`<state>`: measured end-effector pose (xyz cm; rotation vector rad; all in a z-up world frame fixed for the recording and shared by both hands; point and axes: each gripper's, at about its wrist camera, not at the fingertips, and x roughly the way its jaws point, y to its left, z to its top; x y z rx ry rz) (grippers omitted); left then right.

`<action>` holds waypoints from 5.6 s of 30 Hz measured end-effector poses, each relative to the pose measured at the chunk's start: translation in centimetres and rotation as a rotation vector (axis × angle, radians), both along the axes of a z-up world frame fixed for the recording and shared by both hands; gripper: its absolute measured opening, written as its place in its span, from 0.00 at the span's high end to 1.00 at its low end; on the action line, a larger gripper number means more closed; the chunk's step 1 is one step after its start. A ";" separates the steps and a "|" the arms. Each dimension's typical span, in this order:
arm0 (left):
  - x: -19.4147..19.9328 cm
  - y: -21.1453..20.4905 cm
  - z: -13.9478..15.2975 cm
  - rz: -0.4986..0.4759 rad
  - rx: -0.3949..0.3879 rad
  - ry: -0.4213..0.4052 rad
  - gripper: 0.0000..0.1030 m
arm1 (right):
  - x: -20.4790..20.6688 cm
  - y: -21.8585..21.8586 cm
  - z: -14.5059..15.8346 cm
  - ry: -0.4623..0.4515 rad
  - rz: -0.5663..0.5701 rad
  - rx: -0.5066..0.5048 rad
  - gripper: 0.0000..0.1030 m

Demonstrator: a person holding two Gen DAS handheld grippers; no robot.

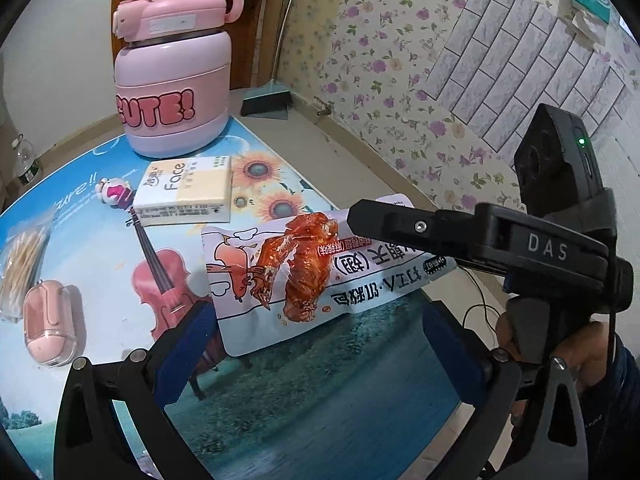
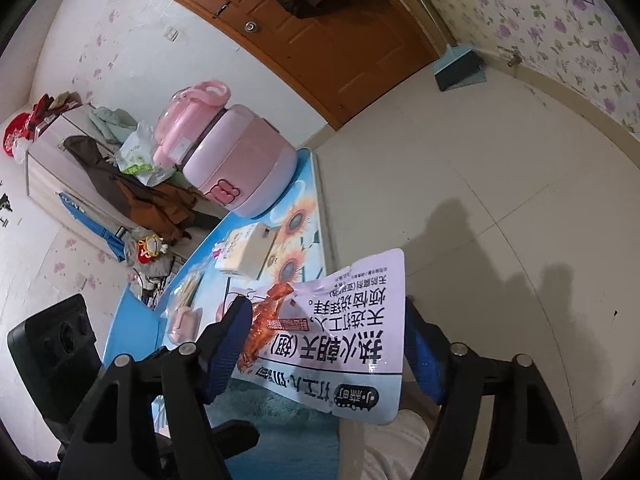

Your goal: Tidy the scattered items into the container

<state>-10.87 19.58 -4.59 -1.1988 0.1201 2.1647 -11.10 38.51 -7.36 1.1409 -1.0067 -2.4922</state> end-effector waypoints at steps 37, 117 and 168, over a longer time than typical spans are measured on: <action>3.2 6.3 0.4 -0.107 -0.485 0.431 0.59 | 3.0 2.6 4.9 0.123 0.005 -0.166 0.96; 13.6 -17.8 15.0 0.368 -0.218 0.576 0.67 | 12.6 -19.9 25.1 0.446 0.360 0.024 0.95; 5.4 -38.7 8.0 0.745 -0.355 0.385 0.67 | -4.2 -45.9 16.1 0.234 0.714 0.064 0.94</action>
